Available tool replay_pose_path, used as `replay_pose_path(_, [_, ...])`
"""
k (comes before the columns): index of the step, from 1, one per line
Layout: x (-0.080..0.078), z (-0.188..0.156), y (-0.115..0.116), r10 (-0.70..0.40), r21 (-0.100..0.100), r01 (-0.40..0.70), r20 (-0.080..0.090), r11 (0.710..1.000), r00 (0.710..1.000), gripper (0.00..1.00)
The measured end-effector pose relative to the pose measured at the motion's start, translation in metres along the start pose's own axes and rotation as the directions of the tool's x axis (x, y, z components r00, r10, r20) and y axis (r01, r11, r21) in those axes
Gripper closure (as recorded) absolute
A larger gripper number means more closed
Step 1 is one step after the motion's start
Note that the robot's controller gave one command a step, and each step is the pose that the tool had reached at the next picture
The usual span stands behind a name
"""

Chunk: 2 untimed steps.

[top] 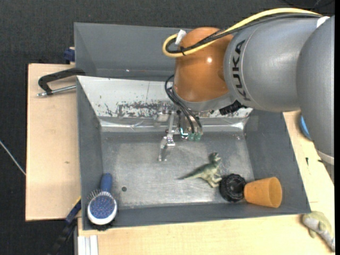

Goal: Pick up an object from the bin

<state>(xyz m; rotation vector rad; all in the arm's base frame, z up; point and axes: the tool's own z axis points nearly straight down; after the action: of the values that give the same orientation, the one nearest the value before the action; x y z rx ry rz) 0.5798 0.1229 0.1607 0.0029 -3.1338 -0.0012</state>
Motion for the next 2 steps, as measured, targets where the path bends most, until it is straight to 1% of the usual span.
replay_pose_path(1, [0.013, 0.028, -0.095, -0.044, 0.005, 0.044, 0.004, 0.999, 0.999, 0.0])
replay_pose_path(2, [0.043, 0.058, -0.146, -0.223, 0.002, 0.223, 0.005, 0.975, 0.975, 0.0])
